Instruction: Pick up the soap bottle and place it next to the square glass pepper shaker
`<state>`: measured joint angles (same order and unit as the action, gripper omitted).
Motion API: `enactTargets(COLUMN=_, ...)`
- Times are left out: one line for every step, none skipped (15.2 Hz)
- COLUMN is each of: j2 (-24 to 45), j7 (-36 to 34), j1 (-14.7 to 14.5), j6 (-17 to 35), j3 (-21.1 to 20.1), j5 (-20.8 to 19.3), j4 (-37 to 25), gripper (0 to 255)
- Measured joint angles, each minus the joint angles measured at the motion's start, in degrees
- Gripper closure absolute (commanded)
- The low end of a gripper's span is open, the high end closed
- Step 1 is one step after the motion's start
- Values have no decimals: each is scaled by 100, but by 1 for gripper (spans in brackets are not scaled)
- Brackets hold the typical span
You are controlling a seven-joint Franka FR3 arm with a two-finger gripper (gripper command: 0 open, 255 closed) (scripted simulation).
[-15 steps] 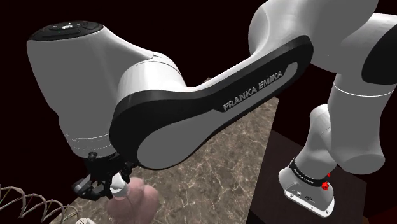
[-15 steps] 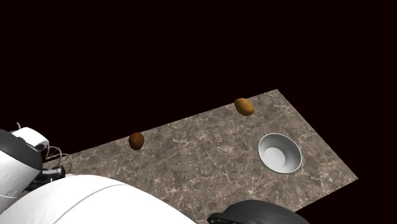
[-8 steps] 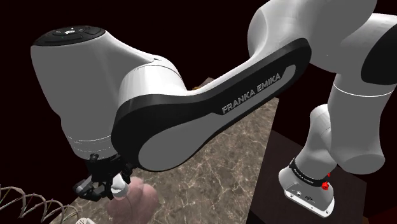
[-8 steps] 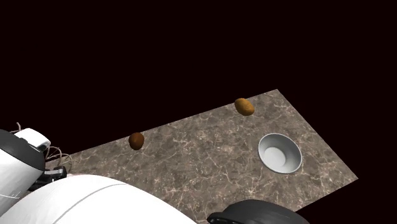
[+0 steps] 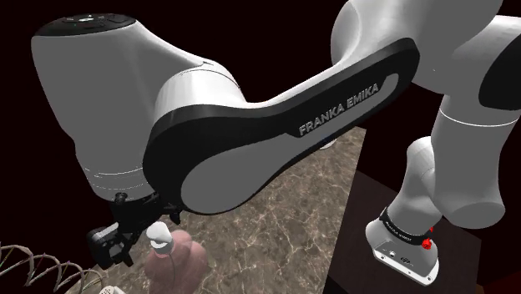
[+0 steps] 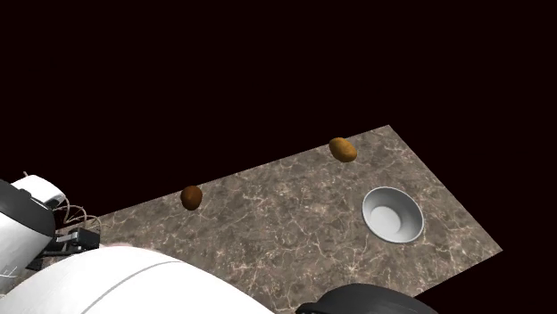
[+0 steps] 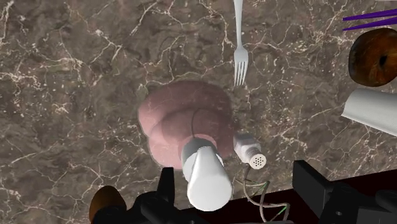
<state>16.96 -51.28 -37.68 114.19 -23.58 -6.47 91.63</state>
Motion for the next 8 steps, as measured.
enactTargets(j2=-64, j7=40, j1=22, j6=-145, j3=-4, j5=34, j4=-94, gripper=0)
enactTargets(j2=-60, j7=48, j1=18, j6=-283, j3=-5, j5=37, j4=-237, gripper=0)
enactTargets(j2=-95, j7=43, j1=15, j6=-353, j3=-13, j5=51, j4=-271, gripper=0)
enactTargets(j2=-103, j7=46, j1=14, j6=-401, j3=-16, j5=55, j4=-312, gripper=0)
enactTargets(j2=-103, j7=42, j1=9, j6=-427, j3=-18, j5=55, j4=-337, gripper=0)
enactTargets(j2=-103, j7=39, j1=7, j6=-440, j3=-19, j5=54, j4=-349, gripper=0)
enactTargets(j2=-101, j7=39, j1=6, j6=-448, j3=-19, j5=54, j4=-357, gripper=0)
enactTargets(j2=-102, j7=40, j1=6, j6=-451, j3=-19, j5=55, j4=-360, gripper=0)
